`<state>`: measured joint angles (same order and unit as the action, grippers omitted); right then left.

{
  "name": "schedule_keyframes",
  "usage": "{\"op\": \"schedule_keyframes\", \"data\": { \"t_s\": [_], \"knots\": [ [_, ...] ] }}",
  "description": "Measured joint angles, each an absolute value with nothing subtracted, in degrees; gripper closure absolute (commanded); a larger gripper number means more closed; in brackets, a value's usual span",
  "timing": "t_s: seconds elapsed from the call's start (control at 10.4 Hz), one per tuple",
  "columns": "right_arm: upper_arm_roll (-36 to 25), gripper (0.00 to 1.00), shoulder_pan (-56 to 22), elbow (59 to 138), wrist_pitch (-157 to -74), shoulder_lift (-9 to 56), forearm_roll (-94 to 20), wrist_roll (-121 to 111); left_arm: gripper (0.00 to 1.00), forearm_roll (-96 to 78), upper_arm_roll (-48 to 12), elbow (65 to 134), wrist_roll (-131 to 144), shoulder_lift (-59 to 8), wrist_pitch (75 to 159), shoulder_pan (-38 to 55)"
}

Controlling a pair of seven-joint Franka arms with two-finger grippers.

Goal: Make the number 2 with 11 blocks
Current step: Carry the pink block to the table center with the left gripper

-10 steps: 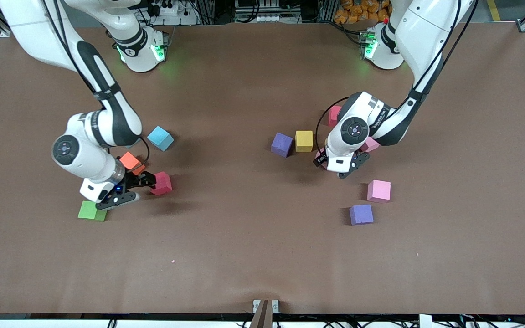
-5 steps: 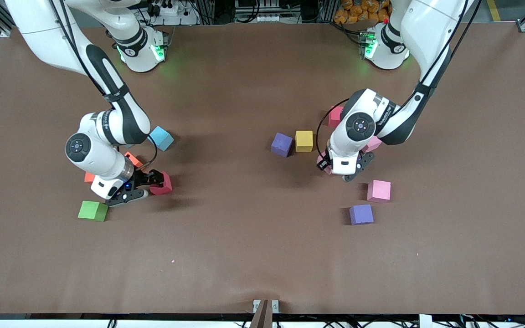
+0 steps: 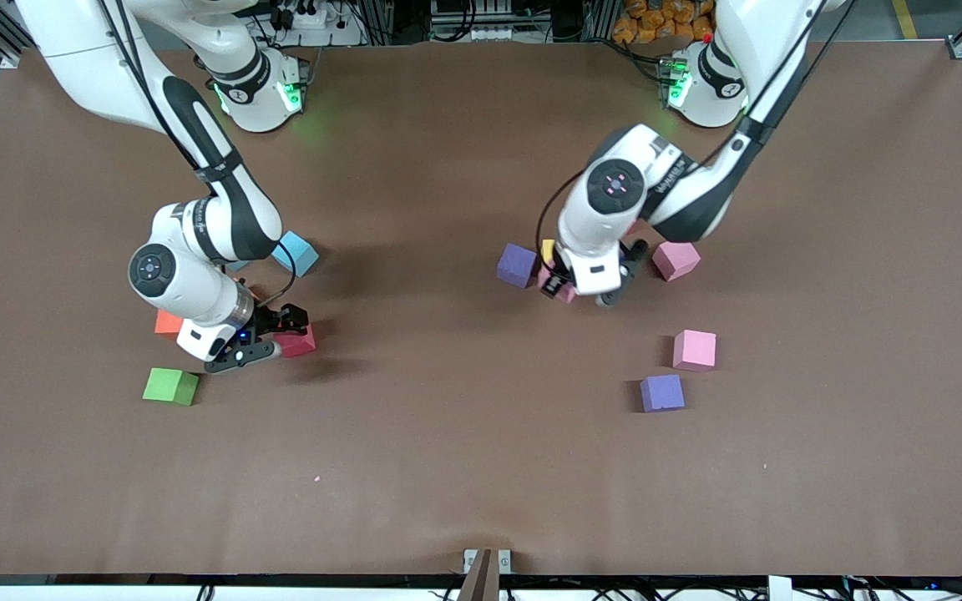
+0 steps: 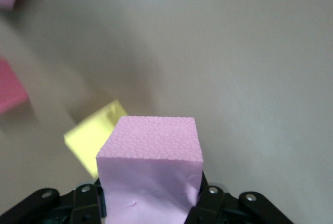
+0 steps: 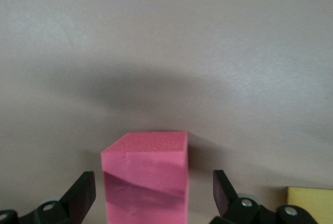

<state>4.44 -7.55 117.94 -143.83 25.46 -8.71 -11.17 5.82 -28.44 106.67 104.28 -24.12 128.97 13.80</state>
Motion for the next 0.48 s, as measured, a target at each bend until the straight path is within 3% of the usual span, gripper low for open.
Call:
{"op": "schedule_keyframes", "data": {
  "t_s": [0.38, 0.48],
  "knots": [
    [4.21, 0.0, -8.08, 118.5, -146.11, 27.18, -8.72, -11.57, 0.9, 5.85, -29.06, 105.43, 126.37, -24.8, 128.62, 23.93],
    [4.08, 0.18, -8.06, 118.5, -146.87, 27.84, -8.72, -11.65, 0.9, 5.85, -29.03, 104.77, 131.73, -25.8, 128.59, 26.15]
  ]
}}
